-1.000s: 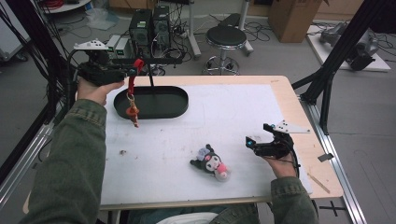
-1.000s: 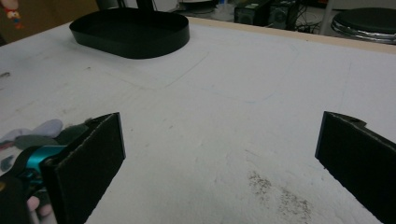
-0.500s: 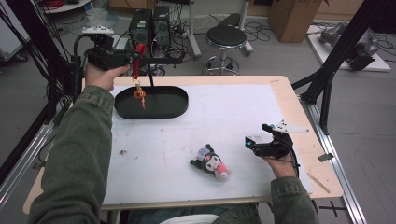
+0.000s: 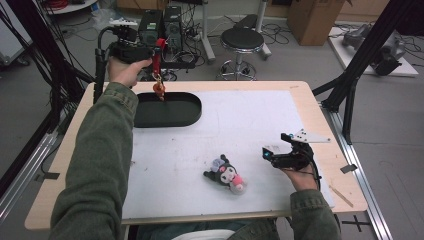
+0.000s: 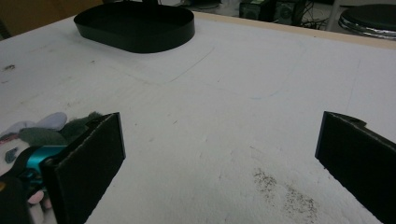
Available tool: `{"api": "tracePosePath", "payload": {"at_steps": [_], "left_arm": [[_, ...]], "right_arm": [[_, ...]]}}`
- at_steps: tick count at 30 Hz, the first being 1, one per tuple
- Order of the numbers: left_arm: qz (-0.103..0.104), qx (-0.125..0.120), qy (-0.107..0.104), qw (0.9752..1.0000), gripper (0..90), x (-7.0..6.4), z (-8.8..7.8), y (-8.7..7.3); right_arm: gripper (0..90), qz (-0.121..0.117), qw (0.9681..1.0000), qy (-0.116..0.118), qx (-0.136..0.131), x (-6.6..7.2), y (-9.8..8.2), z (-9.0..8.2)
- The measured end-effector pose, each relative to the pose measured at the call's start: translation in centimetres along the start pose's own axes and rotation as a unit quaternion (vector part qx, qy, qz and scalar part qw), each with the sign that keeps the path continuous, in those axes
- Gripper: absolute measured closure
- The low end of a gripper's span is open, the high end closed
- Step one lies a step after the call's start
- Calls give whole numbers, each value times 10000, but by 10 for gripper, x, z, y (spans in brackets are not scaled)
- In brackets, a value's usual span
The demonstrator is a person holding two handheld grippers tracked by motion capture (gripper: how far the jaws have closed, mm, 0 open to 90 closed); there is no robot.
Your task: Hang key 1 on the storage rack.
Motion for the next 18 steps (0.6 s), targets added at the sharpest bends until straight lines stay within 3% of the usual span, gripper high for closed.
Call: {"api": "tracePosePath", "payload": {"at_steps": [6,13,16,18], "left_arm": [[-47,-25,-1,10000,752,1,13,-2],[-283,-281,-96,9992,752,8,21,-4],[-147,-283,94,9994,752,11,24,-4],[-313,-320,71,9990,752,18,27,-7]], "right_arm": [[4,-102,9999,33,108,2,-2,4],[4,-110,9997,-9,198,1,-3,5],[4,-97,9998,-7,200,1,-3,6],[4,-154,9996,2,223,1,-3,7]]}}
Point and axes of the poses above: each handheld gripper's, and its own axes: z roughly forward along the jaws, y roughly out of its top, x roughly to its left, the point moved 3 cm from there along z, roughly forward along the jaws, and after that the axes turned 6 degrees about z, right-handed, at the moved point
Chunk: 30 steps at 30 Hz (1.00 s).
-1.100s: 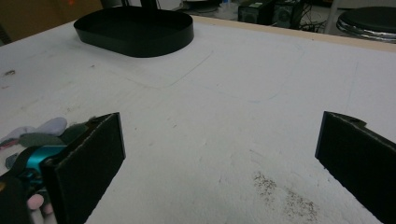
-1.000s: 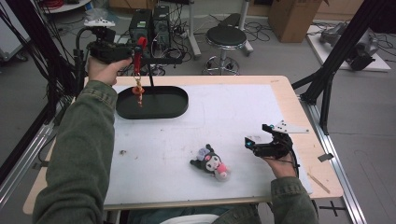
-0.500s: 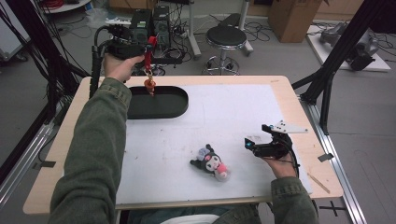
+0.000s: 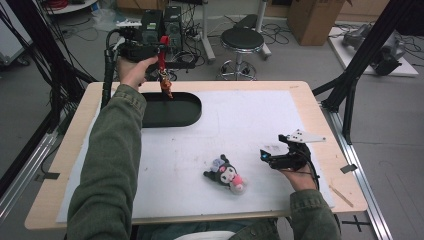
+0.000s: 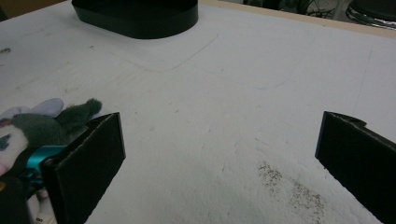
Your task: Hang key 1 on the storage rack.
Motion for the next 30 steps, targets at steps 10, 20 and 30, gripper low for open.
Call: {"api": "tracePosePath", "payload": {"at_steps": [10,20,30], "left_arm": [[-547,-212,-227,9980,752,1,12,-3],[-600,-335,0,9976,751,8,16,6],[-655,-183,-453,9967,372,8,19,-1]], "right_arm": [[4,-21,9999,-29,109,1,-1,2],[4,-37,10000,-41,75,-2,-2,0],[4,25,10000,-48,-21,-2,-1,-3]]}}
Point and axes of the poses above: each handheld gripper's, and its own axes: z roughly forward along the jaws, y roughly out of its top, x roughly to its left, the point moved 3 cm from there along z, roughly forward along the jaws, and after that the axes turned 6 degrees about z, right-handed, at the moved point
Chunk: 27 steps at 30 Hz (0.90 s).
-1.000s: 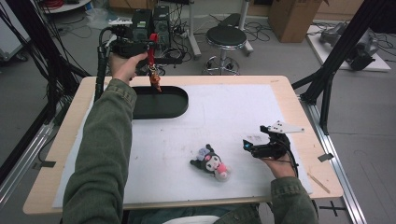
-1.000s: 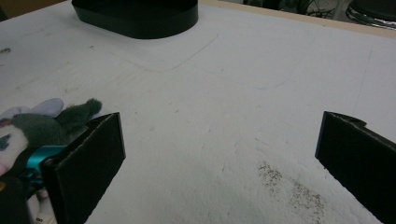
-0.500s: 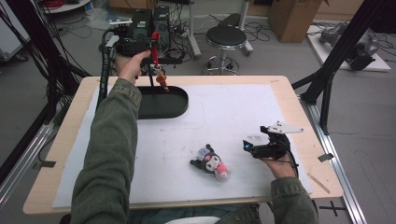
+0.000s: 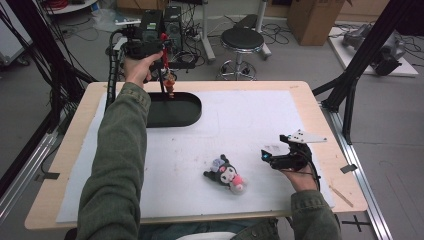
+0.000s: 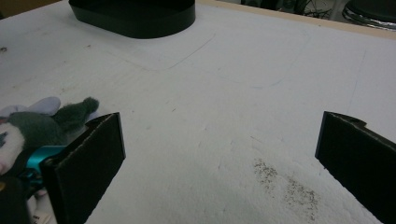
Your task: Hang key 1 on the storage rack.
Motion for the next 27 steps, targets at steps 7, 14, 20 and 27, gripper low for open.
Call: {"api": "tracePosePath", "payload": {"at_steps": [7,14,20,27], "left_arm": [[4,194,-112,9997,69,-2,-5,-7],[671,590,273,9956,60,-10,-16,-13],[1026,1148,627,9861,60,-9,-27,-26],[652,1157,528,9897,60,1,-48,-41]], "right_arm": [[4,57,9999,79,-66,1,1,-2],[4,49,10000,47,-45,0,1,-1],[4,35,10000,35,-68,0,1,-2],[4,67,9999,12,-90,-1,1,-3]]}}
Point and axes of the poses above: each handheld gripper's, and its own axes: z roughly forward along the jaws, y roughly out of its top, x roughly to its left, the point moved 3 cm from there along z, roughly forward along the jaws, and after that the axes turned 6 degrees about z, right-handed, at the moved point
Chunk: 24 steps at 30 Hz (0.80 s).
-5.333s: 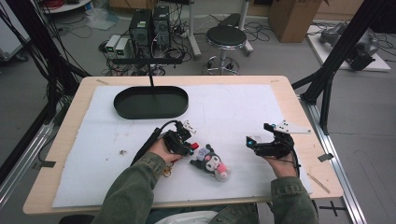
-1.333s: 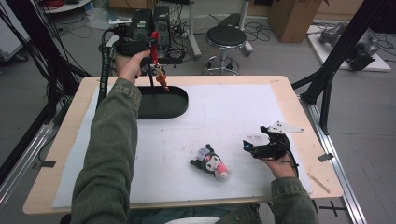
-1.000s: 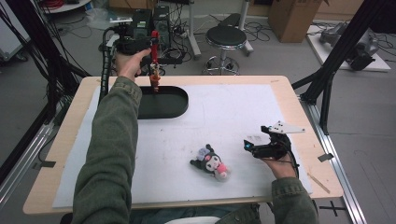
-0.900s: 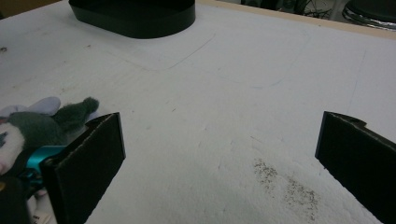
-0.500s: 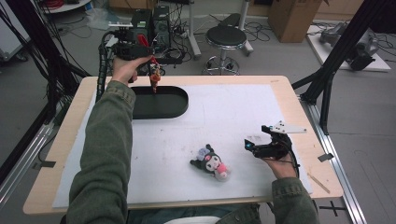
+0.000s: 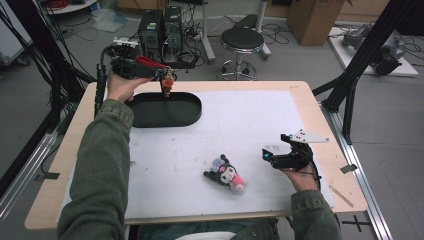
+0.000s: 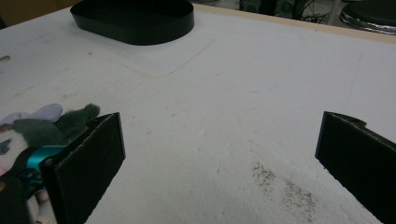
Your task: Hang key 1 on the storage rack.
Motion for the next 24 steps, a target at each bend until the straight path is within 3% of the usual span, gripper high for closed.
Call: {"api": "tracePosePath", "payload": {"at_steps": [8,24], "left_arm": [[110,-89,174,9997,60,2,-26,-8],[217,-146,83,9996,60,0,-56,-31]], "right_arm": [[4,26,10000,5,-34,-1,1,-1],[4,44,10000,-5,-53,-1,1,-1]]}}
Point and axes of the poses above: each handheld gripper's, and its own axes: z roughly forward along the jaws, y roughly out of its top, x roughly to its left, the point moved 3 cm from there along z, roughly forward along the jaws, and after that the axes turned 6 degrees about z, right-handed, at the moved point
